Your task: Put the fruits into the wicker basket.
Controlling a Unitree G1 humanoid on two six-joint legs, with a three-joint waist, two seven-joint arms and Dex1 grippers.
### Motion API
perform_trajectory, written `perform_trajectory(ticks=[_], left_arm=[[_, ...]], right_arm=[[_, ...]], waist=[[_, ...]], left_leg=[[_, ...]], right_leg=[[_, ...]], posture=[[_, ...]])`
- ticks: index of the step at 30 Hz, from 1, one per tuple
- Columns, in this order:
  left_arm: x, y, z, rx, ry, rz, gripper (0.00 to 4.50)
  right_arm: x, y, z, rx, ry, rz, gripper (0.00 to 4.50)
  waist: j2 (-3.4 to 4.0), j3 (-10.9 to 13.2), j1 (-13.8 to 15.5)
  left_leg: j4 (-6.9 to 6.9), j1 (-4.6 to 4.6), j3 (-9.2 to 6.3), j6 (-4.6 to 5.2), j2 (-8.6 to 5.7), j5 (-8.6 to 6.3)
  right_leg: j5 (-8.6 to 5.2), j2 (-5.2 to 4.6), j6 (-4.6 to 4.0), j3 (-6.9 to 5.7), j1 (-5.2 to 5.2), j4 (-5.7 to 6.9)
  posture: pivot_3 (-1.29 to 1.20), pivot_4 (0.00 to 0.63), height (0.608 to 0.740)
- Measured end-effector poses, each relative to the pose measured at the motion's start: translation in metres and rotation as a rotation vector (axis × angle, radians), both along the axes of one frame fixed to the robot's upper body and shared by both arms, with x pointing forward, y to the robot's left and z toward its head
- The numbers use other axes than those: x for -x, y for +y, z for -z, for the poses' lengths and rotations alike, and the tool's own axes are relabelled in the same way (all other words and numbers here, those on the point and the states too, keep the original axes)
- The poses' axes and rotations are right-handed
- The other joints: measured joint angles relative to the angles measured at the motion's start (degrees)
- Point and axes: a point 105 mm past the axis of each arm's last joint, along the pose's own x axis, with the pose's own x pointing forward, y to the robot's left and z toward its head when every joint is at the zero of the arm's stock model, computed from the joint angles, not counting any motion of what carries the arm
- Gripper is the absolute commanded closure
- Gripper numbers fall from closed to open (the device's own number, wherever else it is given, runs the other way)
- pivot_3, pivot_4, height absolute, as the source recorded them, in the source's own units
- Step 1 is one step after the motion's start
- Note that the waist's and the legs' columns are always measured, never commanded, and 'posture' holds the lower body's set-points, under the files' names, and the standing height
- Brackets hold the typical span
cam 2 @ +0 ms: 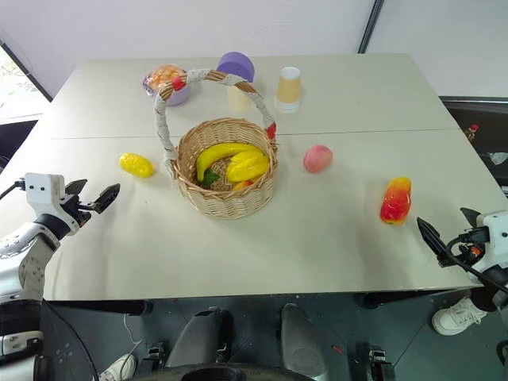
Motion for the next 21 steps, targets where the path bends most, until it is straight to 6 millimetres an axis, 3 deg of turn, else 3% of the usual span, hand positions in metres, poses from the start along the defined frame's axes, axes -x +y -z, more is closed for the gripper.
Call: perform_trajectory(ticks=[6,11,15,21], left_arm=[[0.001,-0.001,-0.002,-0.003,-0.002,0.002,0.00],[0.000,-0.005,-0.005,-0.029,-0.003,0.012,0.00],[-0.006,-0.009,-0.013,-0.129,-0.015,0.048,0.00],[-0.015,-0.021,-0.038,-0.356,-0.031,0.193,0.00]], right_arm=[[-0.005,0.005,-0.005,0.003,-0.021,-0.020,0.01],[-0.024,0.022,-0.028,0.044,-0.085,-0.098,0.01],[-0.039,0.053,-0.052,0.066,-0.131,-0.232,0.01],[-0.041,0.123,-0.074,0.074,-0.117,-0.536,0.01]], waist=[[0.00,0.0,-0.1],[0.02,0.0,-0.1],[0.01,0.0,0.0],[-0.01,0.0,0.1]], left_leg=[[0.00,0.01,0.01,0.00,0.00,0.00],[0.00,0.02,0.01,0.00,0.00,0.00],[0.01,0.01,0.00,0.00,-0.01,0.00],[0.01,-0.04,-0.02,0.01,-0.03,-0.01]], right_leg=[[0.00,0.00,0.00,0.01,0.00,0.00],[0.01,0.01,0.01,0.02,0.00,0.02],[0.01,0.03,0.01,0.01,0.00,0.02],[0.01,-0.01,0.00,-0.03,-0.01,0.00]], posture=[[0.00,0.150,0.740],[0.00,0.150,0.740],[0.00,0.150,0.740],[0.00,0.150,0.740]])
